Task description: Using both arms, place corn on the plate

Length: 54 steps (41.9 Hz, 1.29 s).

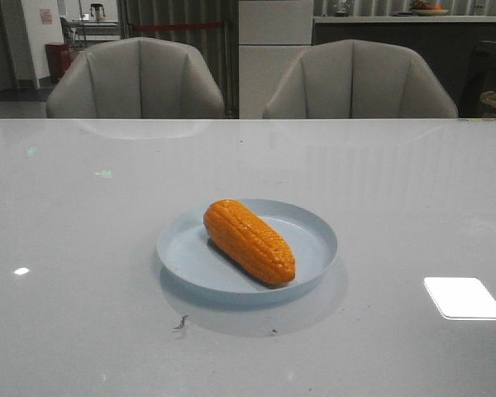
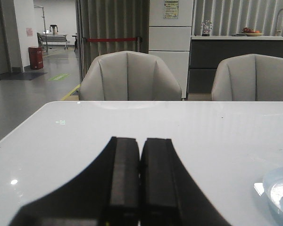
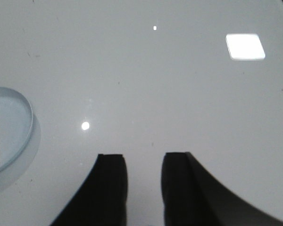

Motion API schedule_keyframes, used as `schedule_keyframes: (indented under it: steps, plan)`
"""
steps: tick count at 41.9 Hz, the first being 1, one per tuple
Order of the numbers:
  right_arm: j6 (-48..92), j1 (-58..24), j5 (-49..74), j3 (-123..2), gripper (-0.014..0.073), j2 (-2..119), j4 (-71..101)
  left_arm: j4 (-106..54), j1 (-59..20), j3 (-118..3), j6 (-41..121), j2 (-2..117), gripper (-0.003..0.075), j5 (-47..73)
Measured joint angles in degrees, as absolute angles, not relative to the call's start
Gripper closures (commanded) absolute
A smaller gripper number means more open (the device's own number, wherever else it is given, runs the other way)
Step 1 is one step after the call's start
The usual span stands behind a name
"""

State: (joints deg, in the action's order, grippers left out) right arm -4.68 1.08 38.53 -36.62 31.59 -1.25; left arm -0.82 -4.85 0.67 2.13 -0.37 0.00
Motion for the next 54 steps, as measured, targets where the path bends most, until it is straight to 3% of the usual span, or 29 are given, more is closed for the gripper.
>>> schedule_keyframes:
  steps: [6, 28, 36, 54]
  plan:
    - [-4.7, 1.1, 30.6, -30.8, 0.0547, 25.0, -1.3, -0.8, -4.9, 0.7, 2.1, -0.4, 0.0626, 0.0]
    - [-4.7, -1.2, 5.0, -7.0, 0.0543, 3.2, 0.0, -0.8, -4.9, 0.7, 2.1, -0.4, 0.0626, 0.0]
    - [-4.7, -2.2, 2.6, 1.0, 0.0543, -0.5, 0.0, -0.8, -4.9, 0.7, 2.1, -0.4, 0.0626, 0.0]
    - [-4.7, -2.2, 4.1, 1.6, 0.0543, -0.5, 0.0, -0.8, -4.9, 0.7, 2.1, -0.4, 0.0626, 0.0]
